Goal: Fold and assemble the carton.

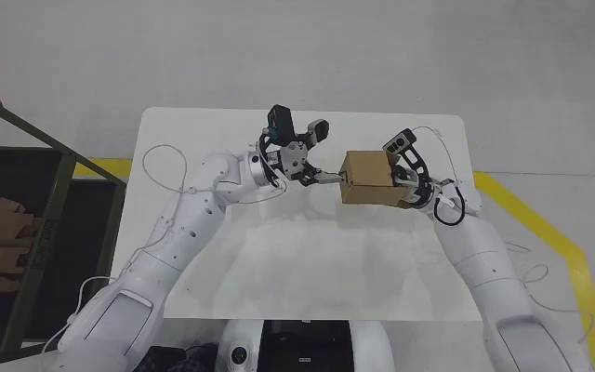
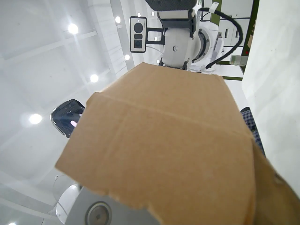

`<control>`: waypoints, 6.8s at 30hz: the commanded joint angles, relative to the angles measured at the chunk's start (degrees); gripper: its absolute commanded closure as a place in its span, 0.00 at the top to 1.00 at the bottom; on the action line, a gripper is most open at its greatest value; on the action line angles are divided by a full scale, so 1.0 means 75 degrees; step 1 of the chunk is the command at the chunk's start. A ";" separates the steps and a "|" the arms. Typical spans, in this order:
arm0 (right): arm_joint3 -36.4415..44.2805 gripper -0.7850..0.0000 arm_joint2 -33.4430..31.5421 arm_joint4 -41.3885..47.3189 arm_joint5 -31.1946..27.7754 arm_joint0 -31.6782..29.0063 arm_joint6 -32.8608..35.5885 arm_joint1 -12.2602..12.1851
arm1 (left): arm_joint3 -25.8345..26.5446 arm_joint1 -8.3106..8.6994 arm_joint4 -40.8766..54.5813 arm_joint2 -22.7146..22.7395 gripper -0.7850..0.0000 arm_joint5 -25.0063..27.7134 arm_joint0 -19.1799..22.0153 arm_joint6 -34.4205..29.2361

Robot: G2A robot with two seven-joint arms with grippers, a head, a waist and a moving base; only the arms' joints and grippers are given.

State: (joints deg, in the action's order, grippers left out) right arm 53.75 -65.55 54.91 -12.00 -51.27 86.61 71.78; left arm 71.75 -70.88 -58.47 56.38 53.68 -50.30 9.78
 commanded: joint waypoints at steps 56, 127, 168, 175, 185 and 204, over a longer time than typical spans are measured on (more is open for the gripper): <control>0.0418 0.00 0.0060 -0.1656 -0.0856 -0.0131 -0.0898 -0.0045 | -0.0433 -0.0290 -0.0450 -0.0743 0.63 0.0439 0.0312 -0.0287; 0.1987 0.00 -0.1281 -0.3891 -0.1040 -0.0704 -0.1383 -0.1003 | -0.0414 -0.0161 -0.1853 -0.0261 0.55 0.0261 -0.0224 0.1348; 0.2276 0.00 -0.1031 -0.4307 -0.1208 -0.0470 -0.2243 -0.1152 | -0.0355 -0.0167 -0.1802 -0.0298 0.50 0.0435 -0.0211 0.1356; 0.2302 0.00 -0.2132 -0.4110 -0.1328 -0.0816 -0.2549 -0.1391 | -0.0452 -0.0168 -0.1726 -0.0268 0.50 0.0482 -0.0185 0.1389; 0.1832 0.00 -0.2549 -0.5468 -0.0485 -0.1248 -0.3543 -0.1587 | -0.0389 -0.0146 -0.1772 -0.0180 0.49 0.0468 -0.0220 0.1482; 0.1611 0.00 -0.1447 -0.3849 -0.0832 -0.0778 -0.1589 -0.1401 | -0.0387 -0.0140 -0.1983 -0.0222 0.49 0.0252 -0.0224 0.1151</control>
State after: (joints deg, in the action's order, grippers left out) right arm 65.63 -76.55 26.02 -18.20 -57.10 74.56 61.27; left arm 68.89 -71.92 -73.07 54.76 55.85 -52.03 18.55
